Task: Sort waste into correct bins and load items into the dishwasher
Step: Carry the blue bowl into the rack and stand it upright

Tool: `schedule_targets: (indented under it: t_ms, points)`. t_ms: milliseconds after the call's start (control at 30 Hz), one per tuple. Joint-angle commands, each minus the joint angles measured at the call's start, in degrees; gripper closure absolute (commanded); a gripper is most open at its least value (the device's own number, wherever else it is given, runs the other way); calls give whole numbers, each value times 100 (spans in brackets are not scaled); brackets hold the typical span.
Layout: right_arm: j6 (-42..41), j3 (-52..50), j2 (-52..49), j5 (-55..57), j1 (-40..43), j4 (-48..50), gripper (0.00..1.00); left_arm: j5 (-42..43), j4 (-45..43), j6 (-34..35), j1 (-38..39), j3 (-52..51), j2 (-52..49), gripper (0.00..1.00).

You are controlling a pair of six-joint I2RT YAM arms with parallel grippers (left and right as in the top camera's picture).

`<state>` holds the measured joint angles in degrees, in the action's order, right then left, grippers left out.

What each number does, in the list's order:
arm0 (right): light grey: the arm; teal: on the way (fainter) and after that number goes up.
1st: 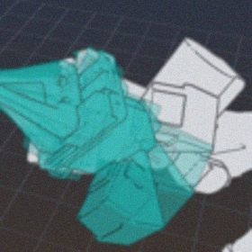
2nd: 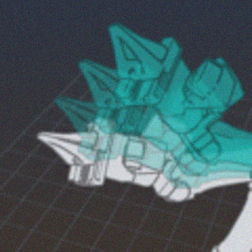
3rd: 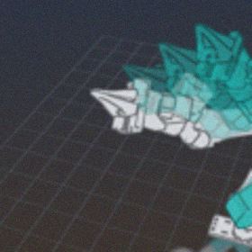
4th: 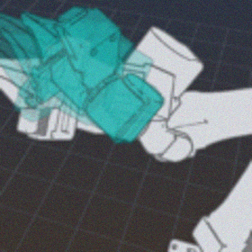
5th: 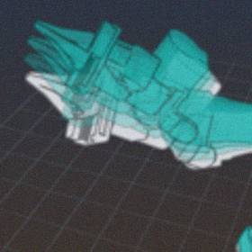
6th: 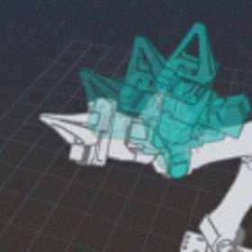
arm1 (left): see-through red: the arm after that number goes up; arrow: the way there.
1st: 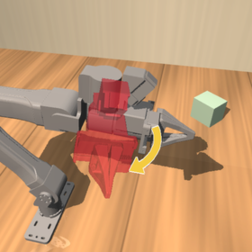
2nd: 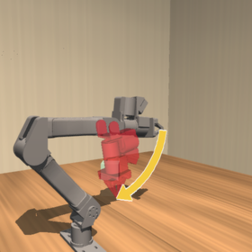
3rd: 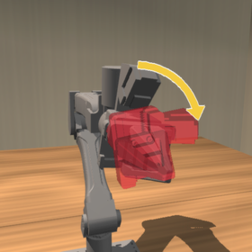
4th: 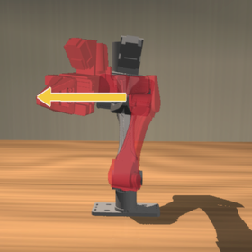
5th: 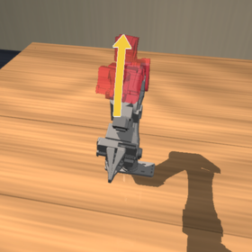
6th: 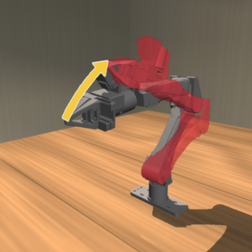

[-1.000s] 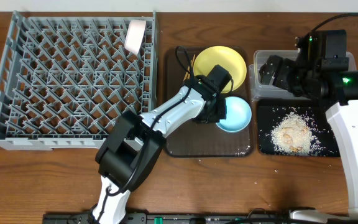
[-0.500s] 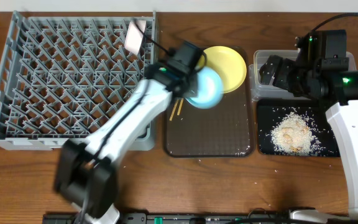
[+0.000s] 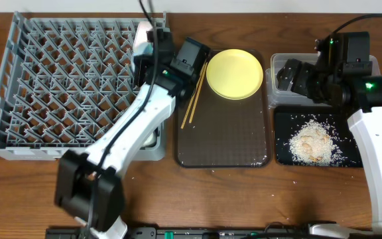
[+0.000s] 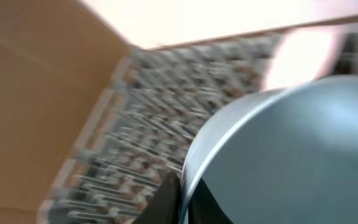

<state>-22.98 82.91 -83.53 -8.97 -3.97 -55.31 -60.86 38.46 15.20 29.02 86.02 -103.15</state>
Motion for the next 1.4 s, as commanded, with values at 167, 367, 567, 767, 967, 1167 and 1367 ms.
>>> schedule_targets:
  t_ms: [167, 367, 567, 767, 967, 1167, 1367]
  points:
    - [35, 11, -7, 15, -17, 0, 1, -2374, -516, -57, -334, 39, -992, 93]
    - [35, 11, -7, 15, -17, 0, 1, -2470, -584, -28, -614, 39, -1327, 93]
    - [35, 11, -7, 17, -17, 0, 1, -2310, -428, -35, -623, 31, -1333, 93]
    - [35, 11, -7, 15, -17, 0, 1, -1563, -291, -35, -577, -146, -1333, 93]
    - [35, 11, -7, 17, -17, 0, 1, -1565, -92, -35, -437, -225, -1333, 92]
    - [35, 11, -7, 15, -17, 0, 1, -1558, 98, -39, -258, -236, -1333, 92]
    - [35, 11, -7, 15, -17, 0, 1, -1298, 420, -39, -61, -236, -1333, 69]
